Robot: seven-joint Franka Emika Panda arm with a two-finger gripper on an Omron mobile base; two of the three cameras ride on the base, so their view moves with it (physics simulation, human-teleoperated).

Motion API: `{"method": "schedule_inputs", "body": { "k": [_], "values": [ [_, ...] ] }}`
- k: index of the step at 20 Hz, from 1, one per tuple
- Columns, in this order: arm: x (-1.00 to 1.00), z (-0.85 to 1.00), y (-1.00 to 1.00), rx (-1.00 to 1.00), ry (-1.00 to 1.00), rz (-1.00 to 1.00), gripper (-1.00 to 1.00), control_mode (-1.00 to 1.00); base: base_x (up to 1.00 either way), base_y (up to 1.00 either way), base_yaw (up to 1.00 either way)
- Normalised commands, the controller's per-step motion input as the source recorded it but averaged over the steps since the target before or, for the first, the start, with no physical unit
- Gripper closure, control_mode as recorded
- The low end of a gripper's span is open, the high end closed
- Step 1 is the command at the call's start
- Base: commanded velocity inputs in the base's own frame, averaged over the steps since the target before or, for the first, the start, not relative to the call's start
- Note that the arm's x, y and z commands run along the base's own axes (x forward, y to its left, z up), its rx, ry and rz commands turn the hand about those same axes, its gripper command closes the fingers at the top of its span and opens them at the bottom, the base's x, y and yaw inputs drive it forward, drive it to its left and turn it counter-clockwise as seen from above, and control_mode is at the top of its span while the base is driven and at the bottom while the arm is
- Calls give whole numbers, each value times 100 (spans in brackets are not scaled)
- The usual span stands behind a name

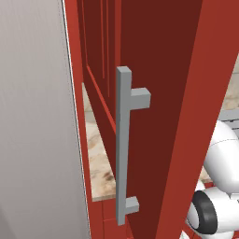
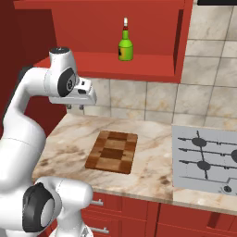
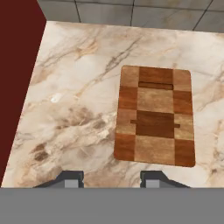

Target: Grab the spray bottle from the cabinet, then place it next to the cutting board for sanitizing. Then grab the dish brush from the countertop next to the sink and place it next to the cutting board.

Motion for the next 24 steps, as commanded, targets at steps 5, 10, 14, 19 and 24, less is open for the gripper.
{"method": "schedule_inputs", "body": {
  "k": [5, 10, 14, 19, 24],
  "values": [
    [-28, -1, 0, 0, 0, 0, -100, -100, 0, 0, 0],
    [-69, -5, 1, 0, -5, 2, -100, -100, 0, 0, 0],
    [-94, 20, -4, -2, -57, 1, -100, -100, 0, 0, 0],
    [-73, 40, -16, 0, -72, 0, -100, -100, 0, 0, 0],
    [-56, 70, -20, 0, -66, 0, -100, -100, 0, 0, 0]
  ]
}}
